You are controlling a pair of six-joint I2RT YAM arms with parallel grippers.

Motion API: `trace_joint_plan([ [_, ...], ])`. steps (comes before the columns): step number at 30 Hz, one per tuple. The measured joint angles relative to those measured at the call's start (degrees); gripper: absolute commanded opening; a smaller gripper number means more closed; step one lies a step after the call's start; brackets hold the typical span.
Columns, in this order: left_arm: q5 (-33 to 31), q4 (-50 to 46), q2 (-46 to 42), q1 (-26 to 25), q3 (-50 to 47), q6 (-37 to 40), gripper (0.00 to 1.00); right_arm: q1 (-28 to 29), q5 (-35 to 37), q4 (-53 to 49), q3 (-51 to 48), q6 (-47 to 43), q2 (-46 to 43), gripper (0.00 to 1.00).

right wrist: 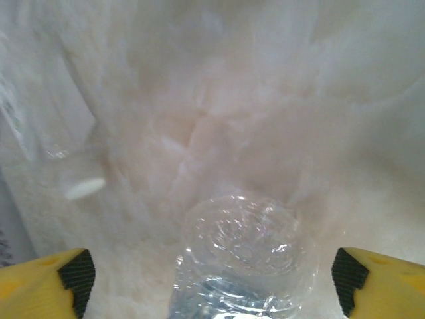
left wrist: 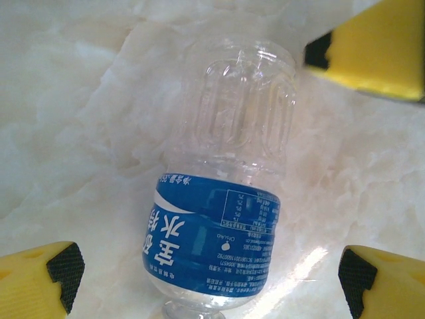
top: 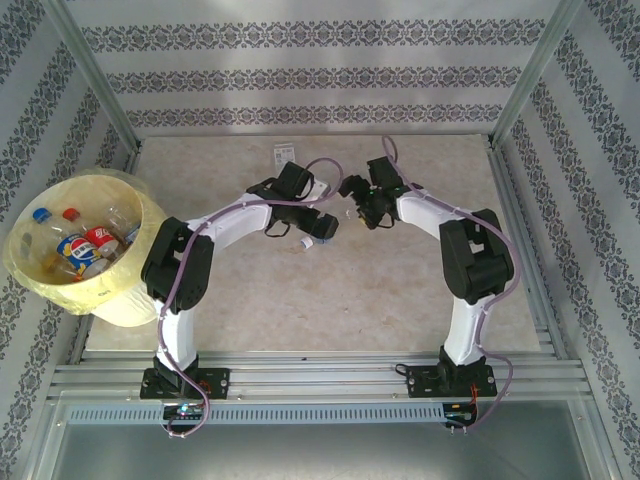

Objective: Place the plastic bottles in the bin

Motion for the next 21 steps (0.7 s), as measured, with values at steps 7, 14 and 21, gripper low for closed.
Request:
trace_joint_plan([
  [7, -5.07, -0.55, 7.13, -2.10, 5.75, 5.99, 0.98, -4.94, 0.50, 0.28, -2.73, 0.00, -6.36, 0.98],
  [14, -9.60, -1.07, 12.00, -3.15, 9.81, 9.29, 0.89, -10.32, 4.20, -1.27, -10.93, -1.03, -14.91, 0.98],
  [21, -14.53, -1.73, 16.63, -4.33, 15.02, 11.41, 0.73, -14.58, 8.11, -2.47, -17.88, -3.82, -25.75, 0.98],
])
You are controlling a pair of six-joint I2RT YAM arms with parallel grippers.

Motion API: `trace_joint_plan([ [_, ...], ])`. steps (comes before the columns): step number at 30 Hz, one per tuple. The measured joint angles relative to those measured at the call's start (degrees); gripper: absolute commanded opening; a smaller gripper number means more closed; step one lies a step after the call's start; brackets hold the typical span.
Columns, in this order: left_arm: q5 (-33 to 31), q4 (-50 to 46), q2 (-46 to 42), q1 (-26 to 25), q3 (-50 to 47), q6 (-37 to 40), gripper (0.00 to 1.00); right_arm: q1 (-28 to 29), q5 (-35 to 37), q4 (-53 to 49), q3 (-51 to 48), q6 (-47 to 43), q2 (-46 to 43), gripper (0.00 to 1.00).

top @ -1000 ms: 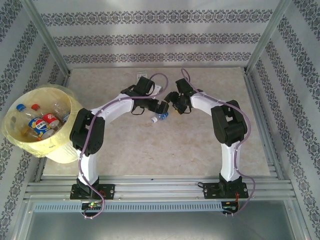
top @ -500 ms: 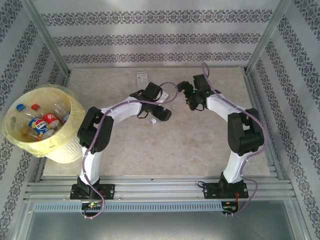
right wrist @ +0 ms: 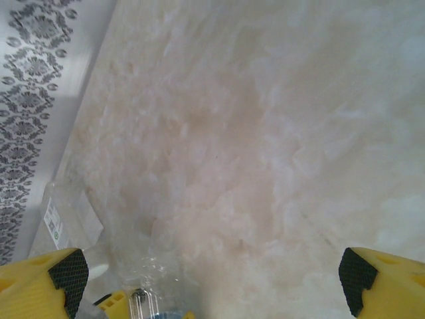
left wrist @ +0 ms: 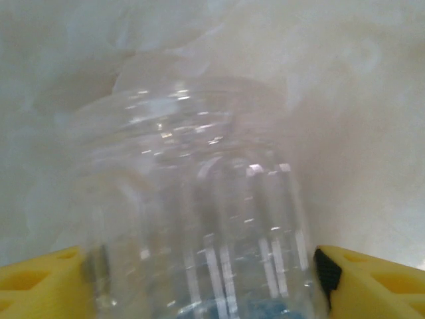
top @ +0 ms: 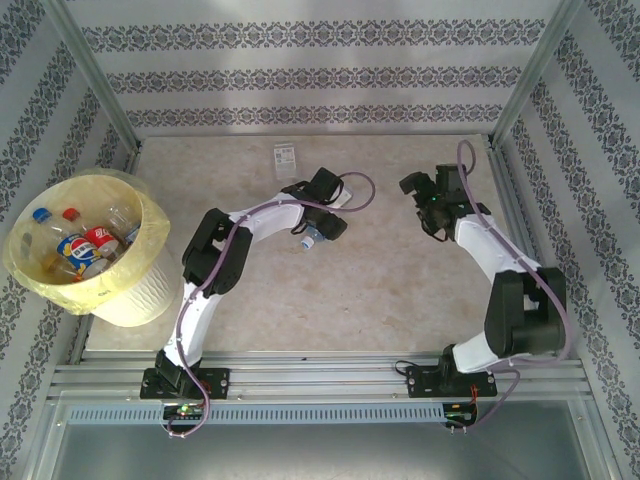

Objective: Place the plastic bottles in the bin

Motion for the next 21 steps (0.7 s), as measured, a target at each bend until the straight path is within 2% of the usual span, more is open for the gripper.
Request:
trace_joint_plan([
  [12, -3.30, -0.24, 1.44, -0.31, 1.77, -3.13, 0.54, -0.72, 4.02, 1.16, -4.61, -14.19, -13.66, 0.98],
  [16, -3.58, -0.07, -1.03, -0.28, -0.98, -6.67, 0.52, -0.72, 2.36, 4.13, -5.88, -19.04, -15.96, 0.98],
  [21, -4.46, 0.61, -8.87, -0.28, -6.14, -11.41, 0.52, -0.72, -4.44, 9.66, -6.93, -22.23, -16.52, 0.98],
])
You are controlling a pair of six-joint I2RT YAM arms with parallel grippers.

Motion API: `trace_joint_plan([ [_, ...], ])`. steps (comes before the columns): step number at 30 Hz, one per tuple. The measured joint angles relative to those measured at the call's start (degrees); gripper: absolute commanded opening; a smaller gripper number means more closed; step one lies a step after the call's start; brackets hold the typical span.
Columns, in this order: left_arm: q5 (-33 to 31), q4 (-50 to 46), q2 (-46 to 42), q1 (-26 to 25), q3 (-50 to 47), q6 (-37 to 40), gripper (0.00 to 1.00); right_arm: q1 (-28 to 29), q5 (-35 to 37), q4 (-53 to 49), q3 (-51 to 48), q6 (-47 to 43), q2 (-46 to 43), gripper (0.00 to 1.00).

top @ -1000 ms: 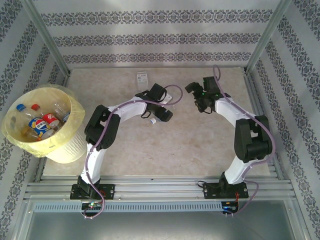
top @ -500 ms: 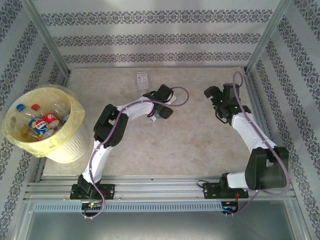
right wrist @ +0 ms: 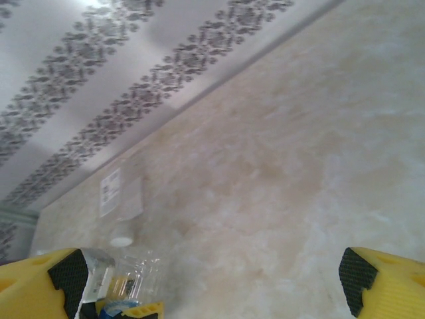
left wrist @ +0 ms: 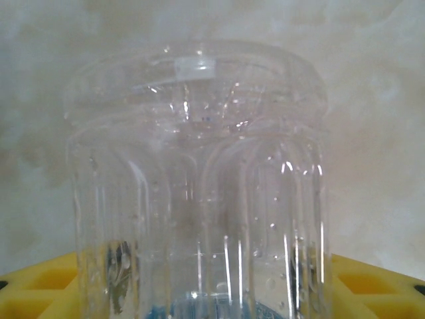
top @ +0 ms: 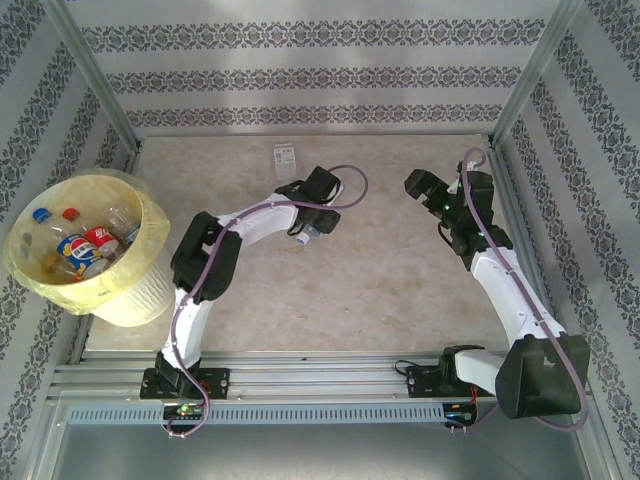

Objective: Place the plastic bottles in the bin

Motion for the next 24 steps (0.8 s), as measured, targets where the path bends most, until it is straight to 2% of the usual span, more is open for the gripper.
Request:
trace_joint_plan([
  [5, -0.87, 1.81, -9.77, 0.00, -4.92, -3.69, 0.52, 0.26, -8.66, 4.50, 0.00, -1.44, 0.09, 0.98],
  [8, -2.03, 2.67, -14.34, 0.00, -7.02, -5.25, 0.53, 2.32, -11.28, 6.71, 0.00, -3.26, 0.50, 0.98],
  [16, -6.47, 2.23, -22.40, 0.28, -9.05, -7.78, 0.54, 13.33, -11.28, 11.52, 0.07, -13.55, 2.16, 0.98],
  [24, -9.46, -1.81, -31.43, 3.72, -9.01, -9.81, 0.55, 18.03, -11.37, 14.93, 2.99, -18.97, 6.03, 0.98],
])
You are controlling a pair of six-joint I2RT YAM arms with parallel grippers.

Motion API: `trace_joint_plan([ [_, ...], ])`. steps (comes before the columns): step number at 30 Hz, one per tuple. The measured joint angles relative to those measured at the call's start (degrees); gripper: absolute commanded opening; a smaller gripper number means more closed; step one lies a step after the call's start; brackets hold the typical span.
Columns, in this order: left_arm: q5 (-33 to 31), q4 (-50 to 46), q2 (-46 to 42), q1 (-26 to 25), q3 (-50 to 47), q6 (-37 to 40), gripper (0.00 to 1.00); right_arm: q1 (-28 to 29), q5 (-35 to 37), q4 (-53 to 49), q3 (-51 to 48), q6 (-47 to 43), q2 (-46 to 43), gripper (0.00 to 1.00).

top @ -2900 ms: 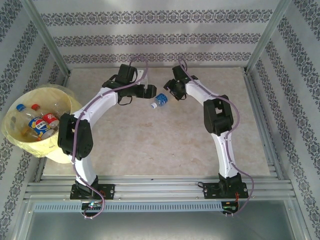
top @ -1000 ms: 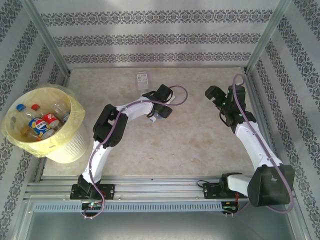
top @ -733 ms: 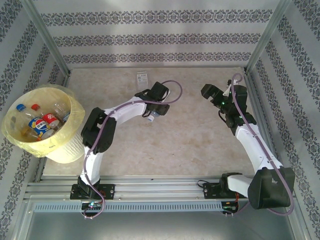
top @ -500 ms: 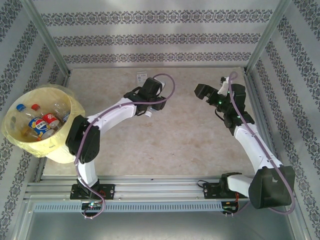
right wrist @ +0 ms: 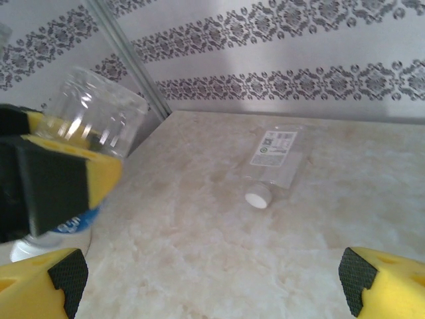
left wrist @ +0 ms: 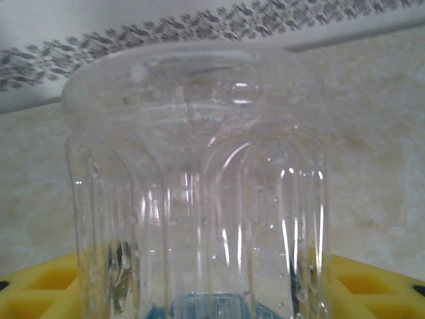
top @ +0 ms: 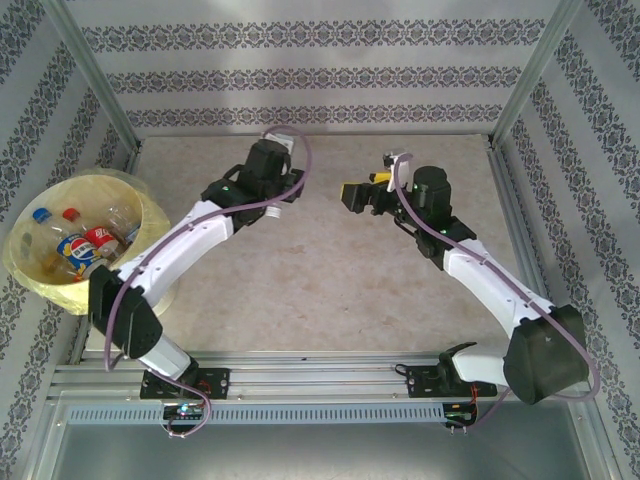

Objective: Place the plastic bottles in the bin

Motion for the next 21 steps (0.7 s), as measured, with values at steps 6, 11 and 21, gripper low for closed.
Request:
trace_joint_plan([
  [6, -2.45, -5.88, -8.39, 2.71, 0.59, -2.29, 0.55, 0.92, 0.94, 4.26, 0.17, -0.02, 0.81, 0.98],
  [11, -6.54, -12.85, -14.75, 4.26, 3.06, -4.44, 0.54, 1.16, 3.15, 7.37, 0.09, -0.02, 0.81, 0.98],
  [21, -18.10, -27.74, -21.59, 9.77, 12.76, -5.86, 0.56, 1.16, 5.03, 8.17, 0.09, 0.00, 1.16, 0.98],
])
